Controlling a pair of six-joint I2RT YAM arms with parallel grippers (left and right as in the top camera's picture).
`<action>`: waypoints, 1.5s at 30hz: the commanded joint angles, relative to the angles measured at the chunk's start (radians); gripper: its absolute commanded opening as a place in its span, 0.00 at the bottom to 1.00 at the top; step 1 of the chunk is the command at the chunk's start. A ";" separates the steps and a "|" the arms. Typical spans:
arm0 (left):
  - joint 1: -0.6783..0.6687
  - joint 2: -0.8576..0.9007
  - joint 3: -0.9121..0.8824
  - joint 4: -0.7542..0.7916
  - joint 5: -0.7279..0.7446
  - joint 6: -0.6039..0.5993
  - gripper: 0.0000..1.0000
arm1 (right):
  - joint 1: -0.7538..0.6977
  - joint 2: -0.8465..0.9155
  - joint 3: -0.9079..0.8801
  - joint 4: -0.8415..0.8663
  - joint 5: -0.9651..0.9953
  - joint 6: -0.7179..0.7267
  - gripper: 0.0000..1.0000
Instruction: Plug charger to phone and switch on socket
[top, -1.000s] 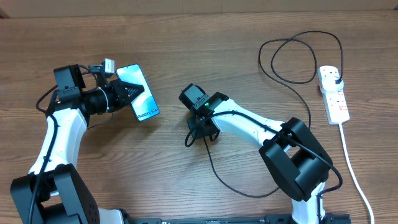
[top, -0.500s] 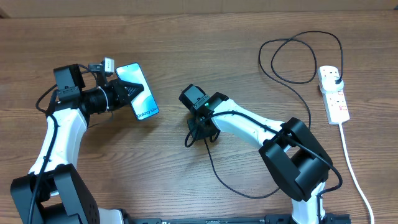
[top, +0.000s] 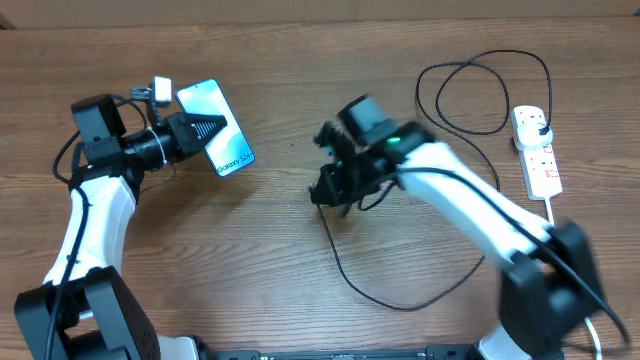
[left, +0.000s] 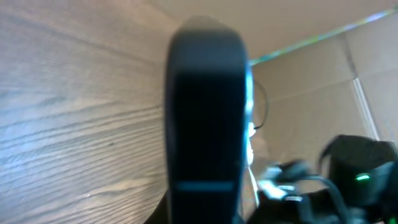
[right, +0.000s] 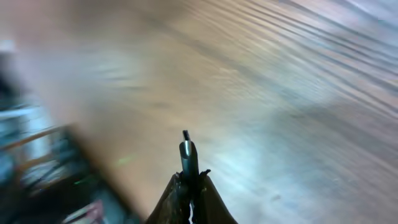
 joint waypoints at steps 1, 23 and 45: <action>0.001 -0.098 0.003 0.019 0.088 -0.125 0.05 | -0.025 -0.092 0.007 -0.032 -0.292 -0.145 0.04; -0.190 -0.336 0.003 0.024 0.040 -0.354 0.05 | -0.112 -0.130 -0.147 0.098 -0.873 -0.415 0.04; -0.265 -0.231 0.003 0.164 0.173 -0.488 0.04 | -0.111 -0.130 -0.147 0.202 -0.952 -0.370 0.04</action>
